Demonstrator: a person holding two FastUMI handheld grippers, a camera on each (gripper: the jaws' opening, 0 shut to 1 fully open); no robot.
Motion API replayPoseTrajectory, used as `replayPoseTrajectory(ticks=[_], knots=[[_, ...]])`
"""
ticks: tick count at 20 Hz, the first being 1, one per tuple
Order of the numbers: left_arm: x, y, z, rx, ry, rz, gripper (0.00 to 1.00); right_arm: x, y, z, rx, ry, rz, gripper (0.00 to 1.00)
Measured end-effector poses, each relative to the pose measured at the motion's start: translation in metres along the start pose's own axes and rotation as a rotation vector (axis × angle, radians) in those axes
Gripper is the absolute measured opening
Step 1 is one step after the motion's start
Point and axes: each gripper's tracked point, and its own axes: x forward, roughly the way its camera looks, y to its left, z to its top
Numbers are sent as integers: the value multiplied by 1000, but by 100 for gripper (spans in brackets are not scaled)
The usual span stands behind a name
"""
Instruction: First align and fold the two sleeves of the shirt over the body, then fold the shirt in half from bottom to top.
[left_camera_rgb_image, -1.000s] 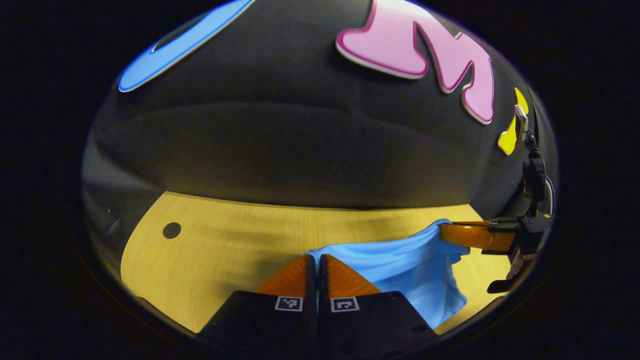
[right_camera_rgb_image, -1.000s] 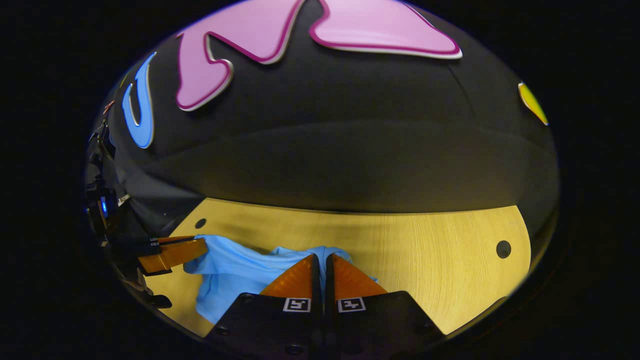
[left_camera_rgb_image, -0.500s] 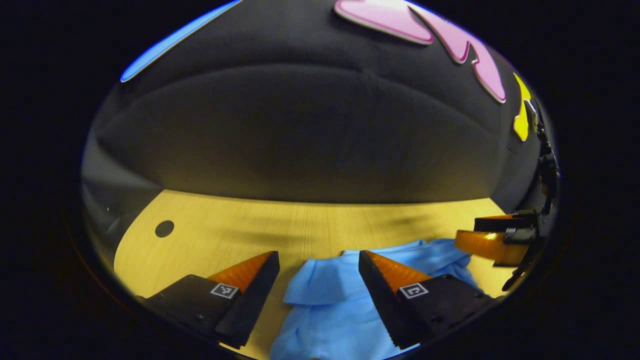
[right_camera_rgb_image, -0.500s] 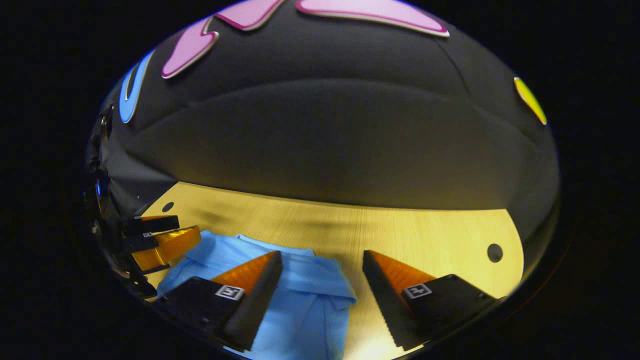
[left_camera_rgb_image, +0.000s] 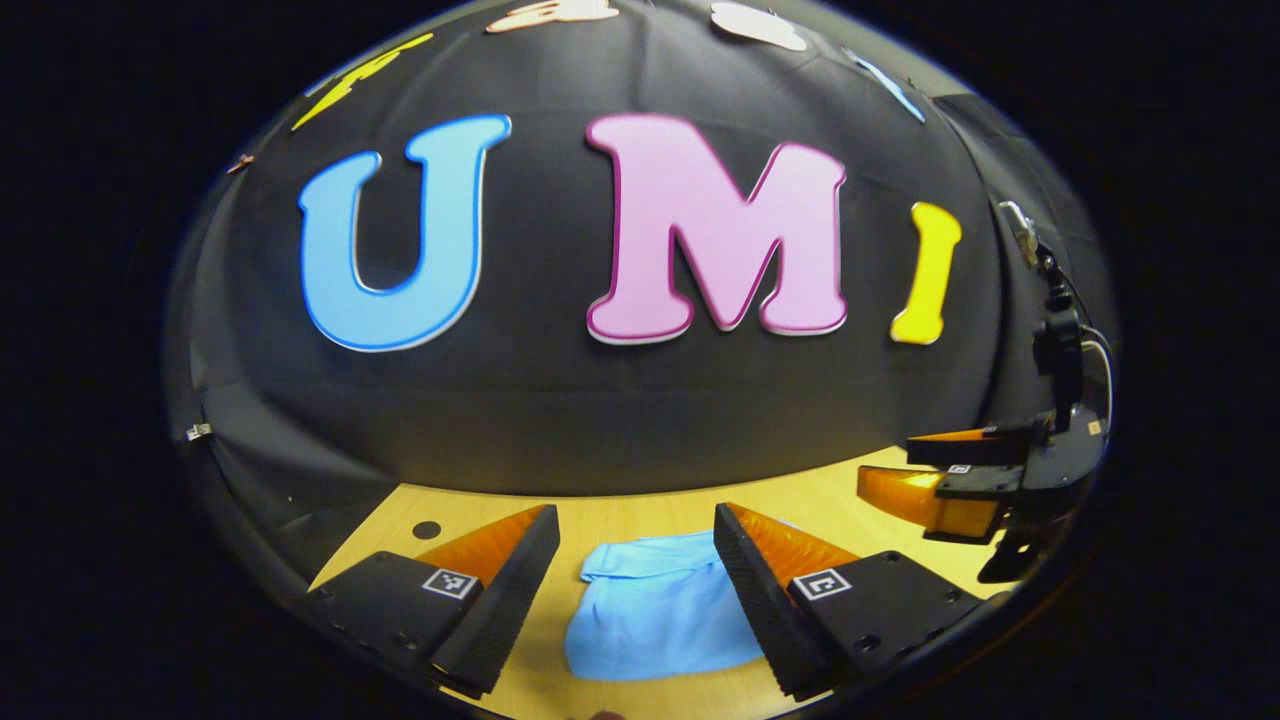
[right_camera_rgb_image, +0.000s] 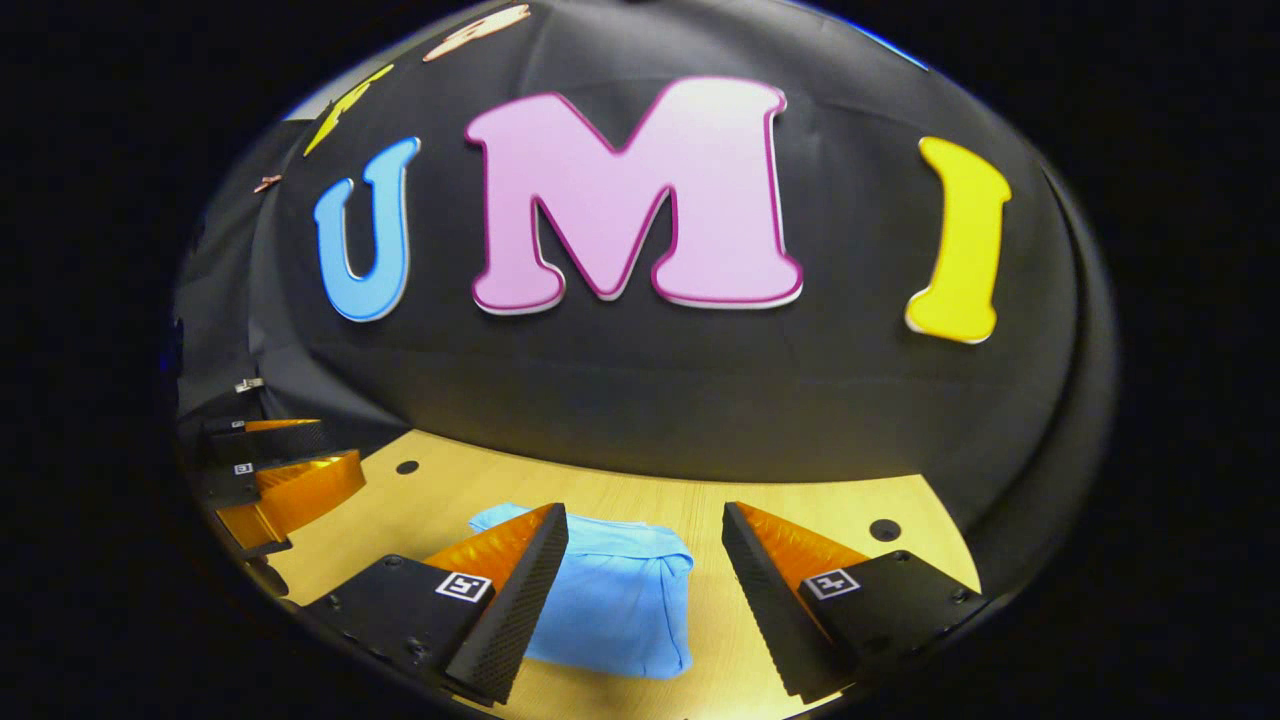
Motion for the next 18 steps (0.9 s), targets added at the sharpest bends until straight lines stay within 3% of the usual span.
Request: replayPoseTrajectory(ticks=[4, 7, 9, 12, 18], knots=[[-118, -22, 16, -32, -37, 12, 98, -104, 9, 23, -7, -101, -25, 96], [-188, -37, 14, -72, -67, 35, 98, -172, 20, 23, -77, -151, -7, 96], [-231, -46, 12, -76, -78, 55, 99, -209, 33, 17, -46, -149, 15, 96], [-285, -56, 15, -35, -104, 95, 99, -254, 45, 20, 0, -183, 24, 96], [-355, -68, 29, 16, -168, 140, 100, -309, 79, 34, -39, -290, 59, 96]])
